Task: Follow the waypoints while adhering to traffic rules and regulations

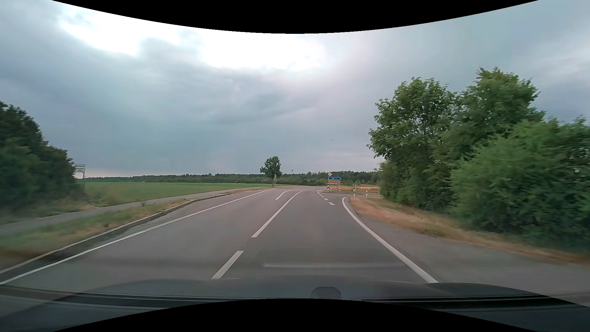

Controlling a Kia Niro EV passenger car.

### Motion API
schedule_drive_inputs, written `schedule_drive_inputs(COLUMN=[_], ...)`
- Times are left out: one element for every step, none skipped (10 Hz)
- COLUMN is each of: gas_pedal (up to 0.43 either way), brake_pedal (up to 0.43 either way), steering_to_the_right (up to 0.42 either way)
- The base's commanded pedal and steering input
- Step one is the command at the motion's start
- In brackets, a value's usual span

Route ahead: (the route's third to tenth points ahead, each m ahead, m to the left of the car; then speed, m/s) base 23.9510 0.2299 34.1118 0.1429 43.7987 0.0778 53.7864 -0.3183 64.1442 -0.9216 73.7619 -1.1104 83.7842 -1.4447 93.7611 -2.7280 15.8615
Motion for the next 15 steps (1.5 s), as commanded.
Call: schedule_drive_inputs(gas_pedal=[0.228, 0.228, 0.228, 0.228, 0.24, 0.24, 0.24, 0.24, 0.24, 0.24, 0.24, 0.24, 0.22, 0.209, 0.197], brake_pedal=[0.0, 0.0, 0.0, 0.0, 0.0, 0.0, 0.0, 0.0, 0.0, 0.0, 0.0, 0.0, 0.0, 0.0, 0.0], steering_to_the_right=[-0.001, 0.0, 0.0, 0.0, 0.0, 0.0, 0.0, 0.003, 0.004, 0.003, 0.003, 0.003, 0.001, 0.0, 0.0])
